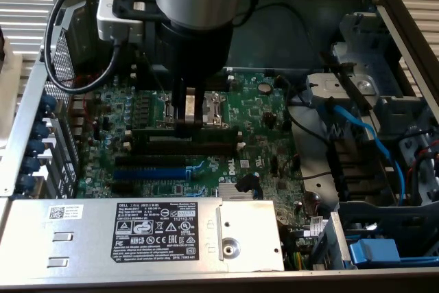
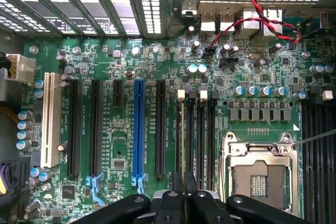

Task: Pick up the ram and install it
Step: 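Insert the ram into the slot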

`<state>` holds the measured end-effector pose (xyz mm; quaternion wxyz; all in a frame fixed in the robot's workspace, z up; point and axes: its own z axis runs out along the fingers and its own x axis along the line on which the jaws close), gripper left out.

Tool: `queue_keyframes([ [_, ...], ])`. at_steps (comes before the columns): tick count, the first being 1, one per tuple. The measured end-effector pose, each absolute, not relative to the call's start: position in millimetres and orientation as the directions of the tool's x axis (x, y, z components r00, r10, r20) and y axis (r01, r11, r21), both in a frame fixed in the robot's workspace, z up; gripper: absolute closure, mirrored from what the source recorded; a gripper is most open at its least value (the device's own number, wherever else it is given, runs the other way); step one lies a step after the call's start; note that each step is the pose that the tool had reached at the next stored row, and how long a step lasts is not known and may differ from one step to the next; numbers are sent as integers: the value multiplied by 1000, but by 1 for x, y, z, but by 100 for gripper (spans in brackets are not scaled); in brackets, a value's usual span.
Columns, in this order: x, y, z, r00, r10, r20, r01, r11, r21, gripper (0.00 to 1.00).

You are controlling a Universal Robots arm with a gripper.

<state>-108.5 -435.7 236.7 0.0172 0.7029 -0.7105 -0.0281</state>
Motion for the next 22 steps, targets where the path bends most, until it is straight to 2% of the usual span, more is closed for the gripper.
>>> queue_keyframes([
  [22, -109, -436, 236, -20, -1000, -15, -998, 19, 64, 88],
])
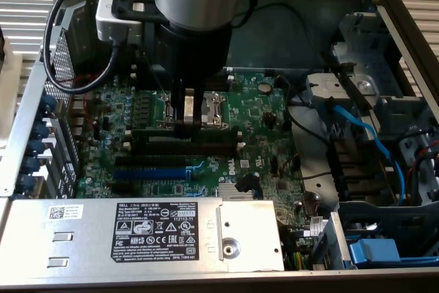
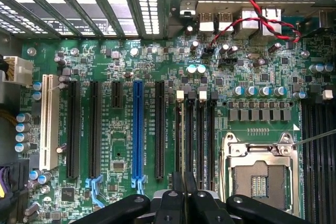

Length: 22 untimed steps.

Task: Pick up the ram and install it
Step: 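Insert the ram into the slot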

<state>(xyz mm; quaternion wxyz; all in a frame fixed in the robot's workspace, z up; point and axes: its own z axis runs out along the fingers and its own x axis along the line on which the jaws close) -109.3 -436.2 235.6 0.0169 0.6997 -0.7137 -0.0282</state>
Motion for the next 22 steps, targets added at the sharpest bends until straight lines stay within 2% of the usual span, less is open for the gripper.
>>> queue_keyframes([
  [22, -109, -436, 233, -22, -1000, -15, -998, 21, 64, 88],
])
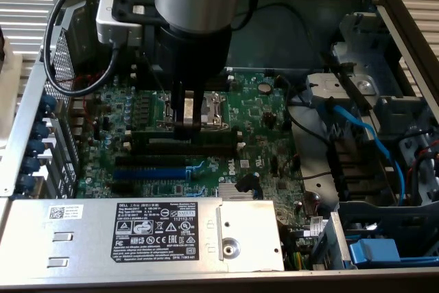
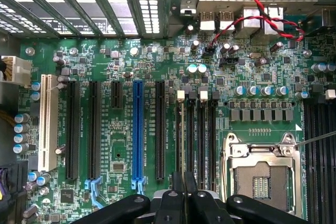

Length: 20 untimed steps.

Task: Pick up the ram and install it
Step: 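Insert the ram into the slot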

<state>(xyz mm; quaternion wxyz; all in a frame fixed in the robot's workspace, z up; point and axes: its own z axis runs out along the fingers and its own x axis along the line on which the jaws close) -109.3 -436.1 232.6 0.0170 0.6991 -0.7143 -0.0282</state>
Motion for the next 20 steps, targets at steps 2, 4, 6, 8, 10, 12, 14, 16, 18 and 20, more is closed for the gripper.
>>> queue_keyframes([
  [2, -109, -436, 232, -22, -1000, -15, -998, 21, 64, 88],
  [4, -109, -436, 232, -22, -1000, -15, -998, 21, 64, 88],
  [6, -109, -436, 232, -22, -1000, -15, -998, 21, 64, 88],
  [8, -109, -436, 232, -22, -1000, -15, -998, 21, 64, 88],
  [10, -109, -436, 232, -22, -1000, -15, -998, 21, 64, 88],
  [12, -109, -436, 232, -22, -1000, -15, -998, 21, 64, 88],
  [14, -110, -435, 232, -22, -1000, -15, -998, 21, 64, 88],
  [16, -110, -435, 232, -22, -1000, -15, -998, 21, 64, 88],
  [18, -110, -435, 232, -22, -1000, -15, -998, 21, 64, 88],
  [20, -110, -435, 232, -22, -1000, -15, -998, 21, 64, 88],
])
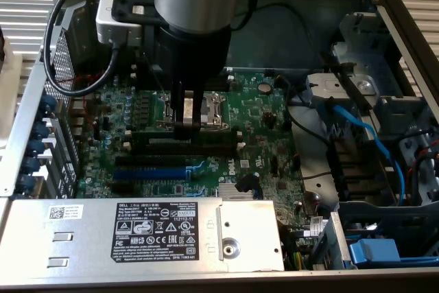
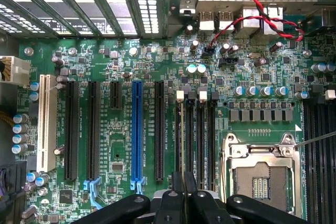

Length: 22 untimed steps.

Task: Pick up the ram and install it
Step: 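Insert the ram into the slot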

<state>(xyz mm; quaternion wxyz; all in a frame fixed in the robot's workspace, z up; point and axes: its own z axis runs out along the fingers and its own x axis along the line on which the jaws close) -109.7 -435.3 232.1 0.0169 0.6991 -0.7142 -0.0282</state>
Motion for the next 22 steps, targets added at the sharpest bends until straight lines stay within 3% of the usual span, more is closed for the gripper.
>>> queue_keyframes([
  [22, -110, -436, 229, -26, -1000, -15, -998, 25, 64, 88],
])
